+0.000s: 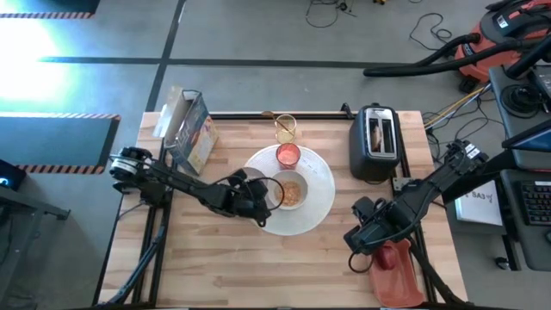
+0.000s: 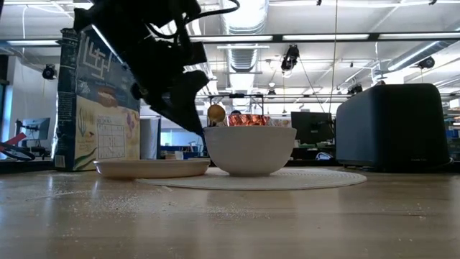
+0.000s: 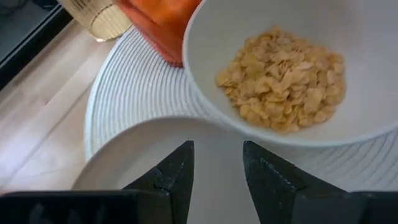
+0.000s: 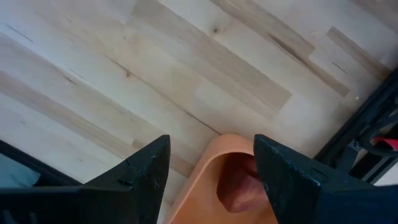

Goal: Arrange a breakfast setting
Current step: Adjust the bowl

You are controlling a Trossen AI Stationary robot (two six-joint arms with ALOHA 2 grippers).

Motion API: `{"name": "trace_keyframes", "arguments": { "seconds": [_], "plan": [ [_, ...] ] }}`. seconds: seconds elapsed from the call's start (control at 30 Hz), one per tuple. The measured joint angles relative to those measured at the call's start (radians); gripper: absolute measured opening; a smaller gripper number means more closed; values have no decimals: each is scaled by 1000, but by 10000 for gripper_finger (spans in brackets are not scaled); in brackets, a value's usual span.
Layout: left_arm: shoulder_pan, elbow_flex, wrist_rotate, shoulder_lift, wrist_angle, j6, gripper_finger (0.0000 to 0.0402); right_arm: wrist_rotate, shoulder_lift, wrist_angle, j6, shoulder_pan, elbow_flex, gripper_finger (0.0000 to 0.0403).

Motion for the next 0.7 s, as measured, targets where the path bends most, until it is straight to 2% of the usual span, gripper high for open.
{"name": "trace_keyframes", "arguments": {
  "seconds": [0.37,0.7],
  "plan": [
    [1,0,5,29,103,-2,110,-2,0,30,-11,-5,3,221],
    [62,0,108,33,307,132,100,-2,0,148,-11,-7,3,221]
  ]
}}
